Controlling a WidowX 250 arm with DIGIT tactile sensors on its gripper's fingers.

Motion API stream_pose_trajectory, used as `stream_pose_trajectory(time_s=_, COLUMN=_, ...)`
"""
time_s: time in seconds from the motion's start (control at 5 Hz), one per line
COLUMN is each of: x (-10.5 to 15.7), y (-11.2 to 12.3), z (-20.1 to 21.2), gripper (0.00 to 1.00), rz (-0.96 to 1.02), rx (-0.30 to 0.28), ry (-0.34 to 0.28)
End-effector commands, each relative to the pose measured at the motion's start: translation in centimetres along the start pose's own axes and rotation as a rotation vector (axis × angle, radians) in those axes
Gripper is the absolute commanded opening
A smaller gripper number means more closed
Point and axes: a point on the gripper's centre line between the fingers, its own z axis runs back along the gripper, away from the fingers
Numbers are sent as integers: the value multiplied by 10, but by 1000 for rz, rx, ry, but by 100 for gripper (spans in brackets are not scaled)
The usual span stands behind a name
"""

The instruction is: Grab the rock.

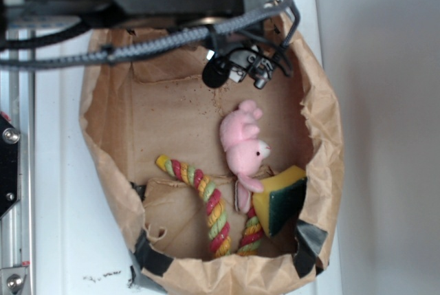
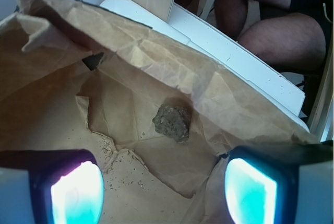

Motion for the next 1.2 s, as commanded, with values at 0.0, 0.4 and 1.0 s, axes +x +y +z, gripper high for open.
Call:
stream_pose_trajectory(time_s=0.0, x=-11, y=-19, z=-15, gripper=100, rz=168, rx=-86, ry=16)
stream_pose_trajectory(time_s=0.4, x=-22, y=-33, z=-31, gripper=100, rz=226, rx=-39, ry=73)
stream_pose_trajectory(time_s=1.0, x=21, y=-11, z=-66, gripper=100, rz=369, rx=-99, ry=29)
